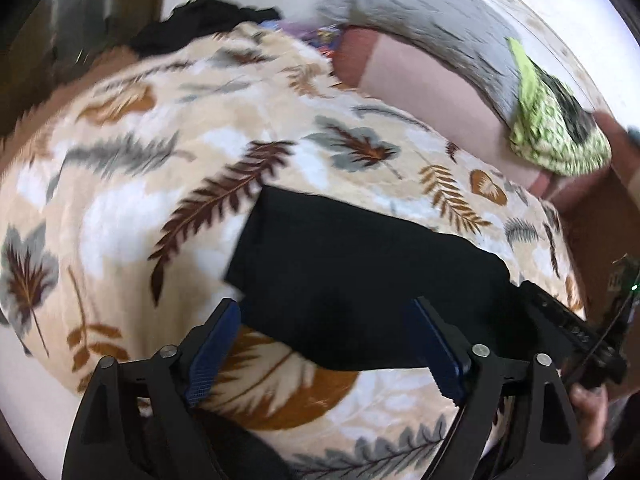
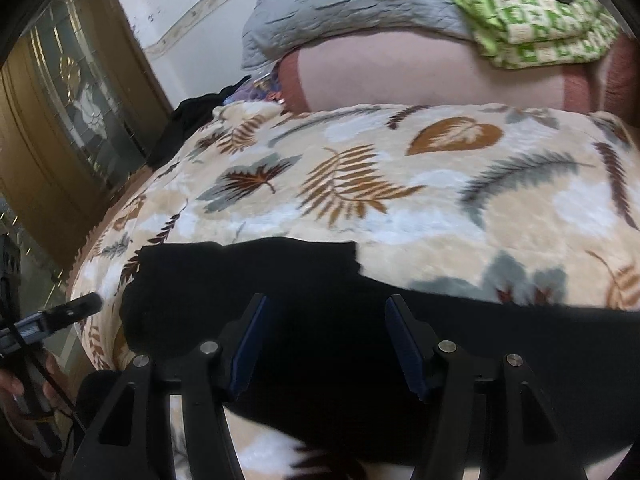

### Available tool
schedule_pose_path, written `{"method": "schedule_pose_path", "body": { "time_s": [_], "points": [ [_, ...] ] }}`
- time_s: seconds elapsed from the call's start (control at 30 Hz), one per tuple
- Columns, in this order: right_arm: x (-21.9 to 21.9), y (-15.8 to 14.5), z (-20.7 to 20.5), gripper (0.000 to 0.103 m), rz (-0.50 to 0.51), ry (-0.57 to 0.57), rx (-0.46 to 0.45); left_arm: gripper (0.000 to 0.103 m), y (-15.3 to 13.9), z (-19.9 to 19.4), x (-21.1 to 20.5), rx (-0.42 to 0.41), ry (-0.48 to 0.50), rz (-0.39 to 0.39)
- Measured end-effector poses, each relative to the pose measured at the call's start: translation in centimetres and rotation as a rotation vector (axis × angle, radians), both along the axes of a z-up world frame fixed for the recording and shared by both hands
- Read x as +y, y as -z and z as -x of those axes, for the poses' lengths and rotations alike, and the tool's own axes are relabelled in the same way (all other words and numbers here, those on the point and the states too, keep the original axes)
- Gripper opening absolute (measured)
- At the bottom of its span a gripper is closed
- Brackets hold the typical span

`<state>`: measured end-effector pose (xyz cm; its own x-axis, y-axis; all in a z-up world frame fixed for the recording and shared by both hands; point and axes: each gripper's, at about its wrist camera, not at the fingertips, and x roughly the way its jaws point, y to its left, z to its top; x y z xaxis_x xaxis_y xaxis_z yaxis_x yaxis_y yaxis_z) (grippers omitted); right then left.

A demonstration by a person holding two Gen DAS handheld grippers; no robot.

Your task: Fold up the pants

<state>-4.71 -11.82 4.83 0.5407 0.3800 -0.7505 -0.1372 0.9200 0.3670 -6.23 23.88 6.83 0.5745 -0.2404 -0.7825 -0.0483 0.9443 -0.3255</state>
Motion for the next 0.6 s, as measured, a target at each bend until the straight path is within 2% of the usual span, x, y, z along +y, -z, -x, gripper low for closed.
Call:
{"method": "schedule_pose_path", "body": {
  "time_s": [0.1,0.23,0.33,0.37,0.4,0.47,0.5,0.53,0.6],
  "points": [
    [1.0,1.1,-1.5,0.061,0.028,-0.006,0.028,0.088,1.5,-1.2,0.9,0.075,-0.014,0.022],
    [1.1,2.5,-2.8,0.061,0.015,0.010,0.076,0.088,3.5,-2.5,0.7,0.165,-0.038,-0.001],
    [1.3,3.1,-3.0,0.063,0.014,-0.001,0.074,0.080,4.8,-3.2,-0.4,0.205,-0.005,0.038],
    [1.5,3.2,-3.0,0.059,0.028,-0.006,0.071,0.071,4.9,-3.4,-0.8,0.194,-0.004,0.022],
    [1.6,3.3,-3.1,0.056,0.045,-0.008,0.067,0.054,4.7,-3.5,-1.2,0.168,0.008,0.004],
    [1.7,3.3,-3.1,0.024,0.082,-0.003,0.055,0.030,4.8,-4.0,-1.9,0.162,0.048,0.001],
    [1.5,3.3,-3.1,0.020,0.085,0.005,0.051,0.023,4.7,-4.1,-2.1,0.155,0.051,-0.018],
    [1.0,3.3,-3.2,0.011,0.062,0.016,0.052,0.019,4.4,-4.3,-2.4,0.142,0.061,-0.035],
    [-0.1,3.0,-3.3,0.009,-0.005,0.033,0.058,0.015,3.5,-4.4,-2.7,0.114,0.077,-0.055]
  ]
}}
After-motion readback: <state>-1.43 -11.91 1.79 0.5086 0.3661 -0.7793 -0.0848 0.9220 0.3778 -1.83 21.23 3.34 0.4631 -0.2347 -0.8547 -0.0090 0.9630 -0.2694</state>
